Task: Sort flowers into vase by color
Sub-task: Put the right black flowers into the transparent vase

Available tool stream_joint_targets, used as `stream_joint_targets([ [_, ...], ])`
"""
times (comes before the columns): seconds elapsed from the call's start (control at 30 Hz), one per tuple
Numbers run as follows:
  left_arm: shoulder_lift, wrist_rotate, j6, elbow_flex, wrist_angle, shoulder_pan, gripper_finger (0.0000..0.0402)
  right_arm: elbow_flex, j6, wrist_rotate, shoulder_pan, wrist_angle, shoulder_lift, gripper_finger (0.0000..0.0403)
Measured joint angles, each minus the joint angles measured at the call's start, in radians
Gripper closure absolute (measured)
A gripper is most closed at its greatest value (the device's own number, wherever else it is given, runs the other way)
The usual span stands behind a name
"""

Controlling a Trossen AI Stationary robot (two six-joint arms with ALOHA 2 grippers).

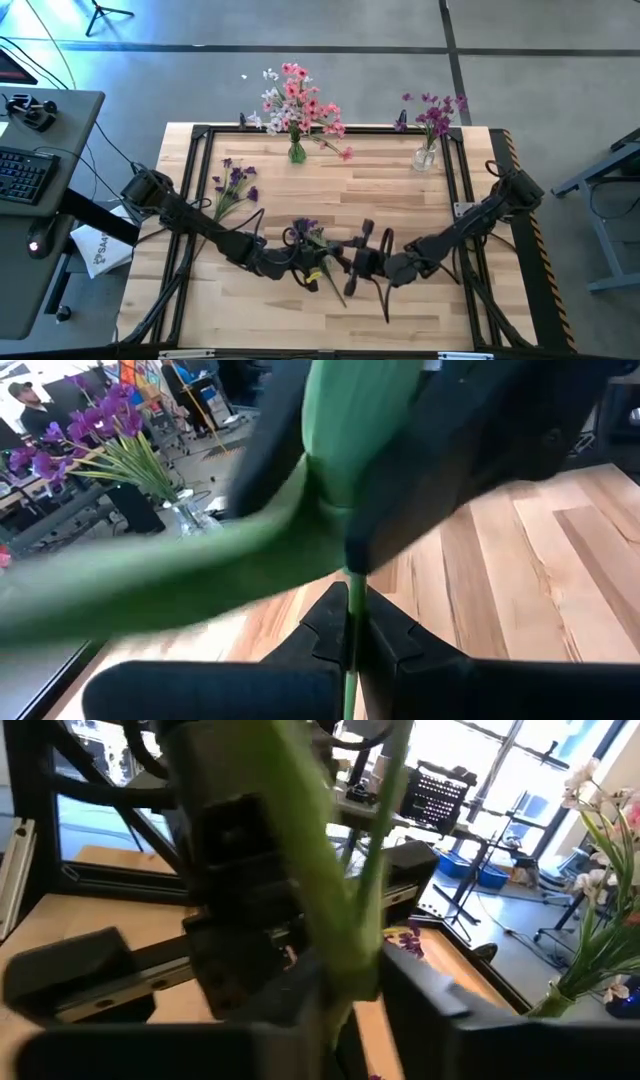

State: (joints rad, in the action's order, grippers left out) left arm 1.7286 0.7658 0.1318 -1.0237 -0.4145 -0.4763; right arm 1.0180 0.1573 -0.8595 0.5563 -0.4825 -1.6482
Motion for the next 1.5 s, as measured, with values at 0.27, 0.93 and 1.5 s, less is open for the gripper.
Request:
stream_joint_targets([
  [0.27,0.009,-0.001,-0.138,0.0,0.185,0.039,0.0362,0.0,-0.118,-0.203,0.056,0.255,0.113,0.0385],
  [0.93,0.036,-0.001,-0.392,0.001,0.388,0.085,0.0304,0.0,-1.486,-0.712,-0.25,2.052,0.747,0.0401],
  [1.5,0.036,0.0,-0.391,0.001,0.386,0.085,0.0305,-0.092,-1.534,-0.702,-0.501,1.97,0.784,0.0402],
])
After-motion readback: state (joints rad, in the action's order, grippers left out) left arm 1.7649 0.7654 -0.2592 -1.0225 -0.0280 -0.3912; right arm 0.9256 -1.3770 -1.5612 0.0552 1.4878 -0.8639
